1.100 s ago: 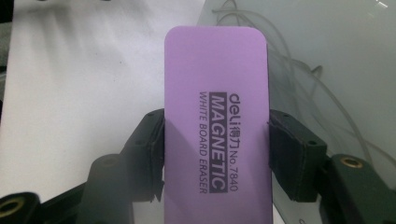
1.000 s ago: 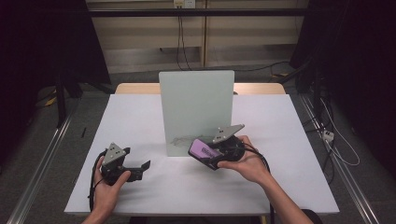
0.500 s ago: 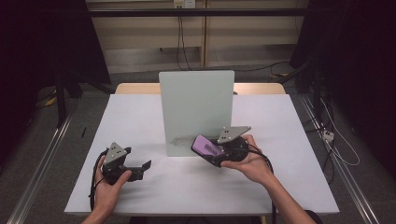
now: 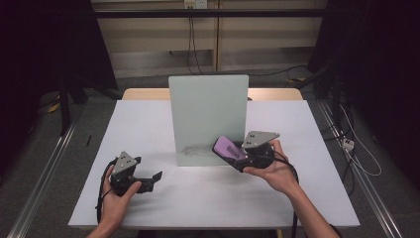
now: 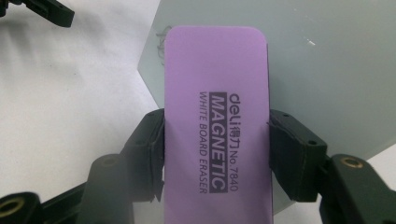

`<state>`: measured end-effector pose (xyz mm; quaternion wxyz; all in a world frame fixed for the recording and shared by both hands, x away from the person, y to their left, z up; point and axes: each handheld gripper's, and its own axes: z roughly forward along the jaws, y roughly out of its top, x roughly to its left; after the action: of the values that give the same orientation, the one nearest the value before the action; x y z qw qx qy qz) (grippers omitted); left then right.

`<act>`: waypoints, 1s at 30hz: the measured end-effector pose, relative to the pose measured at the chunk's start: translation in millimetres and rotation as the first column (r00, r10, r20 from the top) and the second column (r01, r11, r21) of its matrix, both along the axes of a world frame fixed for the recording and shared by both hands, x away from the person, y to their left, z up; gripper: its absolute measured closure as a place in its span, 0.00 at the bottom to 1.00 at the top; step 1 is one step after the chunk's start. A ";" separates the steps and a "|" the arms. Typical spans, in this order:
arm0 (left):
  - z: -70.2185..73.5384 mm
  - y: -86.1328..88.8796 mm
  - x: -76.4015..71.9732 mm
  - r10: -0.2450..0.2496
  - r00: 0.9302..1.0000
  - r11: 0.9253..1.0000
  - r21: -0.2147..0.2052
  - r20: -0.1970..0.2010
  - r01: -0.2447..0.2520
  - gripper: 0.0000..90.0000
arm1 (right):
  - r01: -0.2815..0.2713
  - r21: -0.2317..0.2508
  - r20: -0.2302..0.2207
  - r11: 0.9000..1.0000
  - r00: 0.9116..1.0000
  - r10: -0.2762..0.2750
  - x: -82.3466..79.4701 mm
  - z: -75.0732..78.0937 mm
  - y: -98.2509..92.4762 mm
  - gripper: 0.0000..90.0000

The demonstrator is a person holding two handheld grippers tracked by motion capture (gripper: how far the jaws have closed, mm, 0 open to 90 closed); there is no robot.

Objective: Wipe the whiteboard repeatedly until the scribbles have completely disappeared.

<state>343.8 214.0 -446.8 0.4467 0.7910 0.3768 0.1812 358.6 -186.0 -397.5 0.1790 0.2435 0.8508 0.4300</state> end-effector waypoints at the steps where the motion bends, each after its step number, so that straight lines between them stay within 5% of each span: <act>1: 0.0 -0.2 0.0 -0.001 1.000 1.000 0.000 0.001 0.001 0.06 | 0.000 -0.004 0.004 1.000 1.000 0.000 0.5 -0.9 -0.3 0.46; 18: -1.1 -1.5 0.7 -0.005 1.000 1.000 0.001 -0.008 0.005 0.06 | 0.026 0.024 0.054 0.999 0.998 -0.027 6.4 5.4 -12.3 0.46; 30: -0.9 -1.5 0.8 -0.006 1.000 1.000 0.002 -0.006 0.006 0.06 | 0.024 -0.013 0.110 1.000 0.994 -0.023 7.3 0.2 -8.0 0.46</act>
<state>344.6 212.5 -447.8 0.4453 0.7931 0.3756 0.1778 366.0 -194.1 -397.3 0.2321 0.2281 0.8399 0.4344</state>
